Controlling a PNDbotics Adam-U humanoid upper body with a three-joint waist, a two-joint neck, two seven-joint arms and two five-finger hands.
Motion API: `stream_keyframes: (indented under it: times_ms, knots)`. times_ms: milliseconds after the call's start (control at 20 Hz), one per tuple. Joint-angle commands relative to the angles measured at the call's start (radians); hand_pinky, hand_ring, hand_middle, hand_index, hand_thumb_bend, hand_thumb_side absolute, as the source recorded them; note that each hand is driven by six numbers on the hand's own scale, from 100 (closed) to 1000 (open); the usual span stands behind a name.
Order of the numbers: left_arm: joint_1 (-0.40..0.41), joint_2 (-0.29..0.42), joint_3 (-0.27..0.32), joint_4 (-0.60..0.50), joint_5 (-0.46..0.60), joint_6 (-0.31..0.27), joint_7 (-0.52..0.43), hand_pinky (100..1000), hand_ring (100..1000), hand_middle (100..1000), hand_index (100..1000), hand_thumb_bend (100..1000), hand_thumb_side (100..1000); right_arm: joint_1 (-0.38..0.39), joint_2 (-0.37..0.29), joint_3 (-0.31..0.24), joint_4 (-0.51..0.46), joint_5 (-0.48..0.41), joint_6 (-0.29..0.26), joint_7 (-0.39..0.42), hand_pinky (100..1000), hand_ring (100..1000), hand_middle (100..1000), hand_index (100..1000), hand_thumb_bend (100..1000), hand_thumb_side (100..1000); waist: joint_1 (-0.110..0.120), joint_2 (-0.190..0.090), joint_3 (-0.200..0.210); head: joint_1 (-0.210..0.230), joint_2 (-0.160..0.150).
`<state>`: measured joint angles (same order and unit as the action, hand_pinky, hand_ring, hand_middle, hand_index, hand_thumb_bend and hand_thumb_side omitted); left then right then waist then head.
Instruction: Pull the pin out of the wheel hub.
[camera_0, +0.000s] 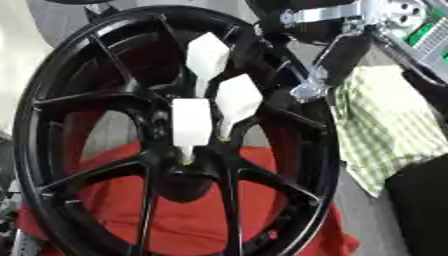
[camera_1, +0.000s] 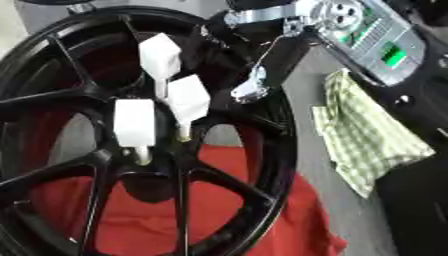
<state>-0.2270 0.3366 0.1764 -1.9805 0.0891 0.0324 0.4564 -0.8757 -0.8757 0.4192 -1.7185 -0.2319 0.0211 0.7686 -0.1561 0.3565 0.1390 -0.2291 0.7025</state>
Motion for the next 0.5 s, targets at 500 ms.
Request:
stream_keyframes:
  times_ms: [500]
  knots:
    - [-0.007,0.025,0.002,-0.019,0.008,0.001,0.0,780,569,637,666,100,788,0.003,-0.036,-0.009,-0.046,-0.008,0.034,-0.025,862,869,755,844,445,331,0.004,-0.024,0.003,-0.015,0.009]
